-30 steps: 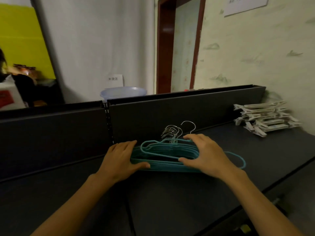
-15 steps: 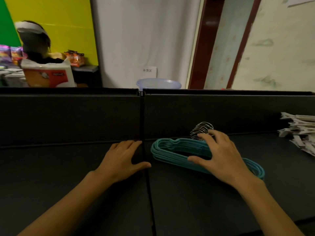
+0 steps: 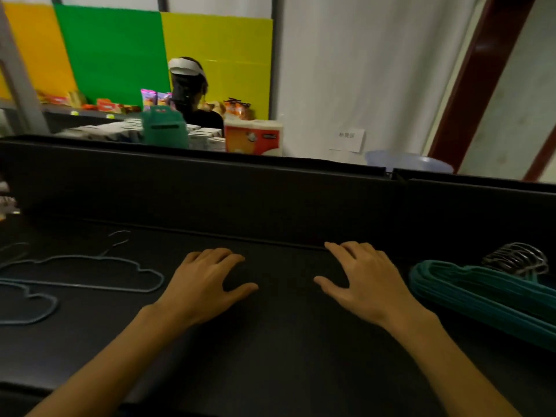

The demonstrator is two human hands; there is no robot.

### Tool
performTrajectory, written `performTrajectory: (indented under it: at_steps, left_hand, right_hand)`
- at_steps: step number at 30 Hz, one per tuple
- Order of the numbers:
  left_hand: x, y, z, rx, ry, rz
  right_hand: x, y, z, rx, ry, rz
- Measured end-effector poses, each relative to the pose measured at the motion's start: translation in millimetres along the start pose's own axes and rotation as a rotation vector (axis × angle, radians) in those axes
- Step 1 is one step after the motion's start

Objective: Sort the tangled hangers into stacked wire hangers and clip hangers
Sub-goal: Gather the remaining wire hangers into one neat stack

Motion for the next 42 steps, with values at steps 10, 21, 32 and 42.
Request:
performTrajectory:
  at_steps: [10,21,32,42]
  left_hand:
    - [130.6,-21.0,-192.3,-0.041,-0.078,-0.023]
    - [237.2,-32.4,-318.0,0.076,-0.202,-0.022]
    - [291.8,-30.6,-341.0,0.208,-0.131,-0.021]
    - [207.2,-29.0,-271.5,0.086,0.124,-0.032]
  right_hand:
    - [-11.1,25.3,-228.7,-0.108,-0.08,-0.01]
    - [-33.4,66.8,-376.6,-0.237,-0.12,-0.308]
    - [-43.5,82.9,-397.7,-0.297,-0.044,-0.362]
    - [9.0,28.8,-283.7,-0.097,0.146,-0.058]
Point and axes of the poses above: each hand's wrist, its own x-axis away from the middle knuckle, its own y-axis out of the palm, z = x × y, the point moved 2 cm from there along -x, towards the middle knuckle, and after that the axes turned 14 degrees about y, right-handed, at the moved point
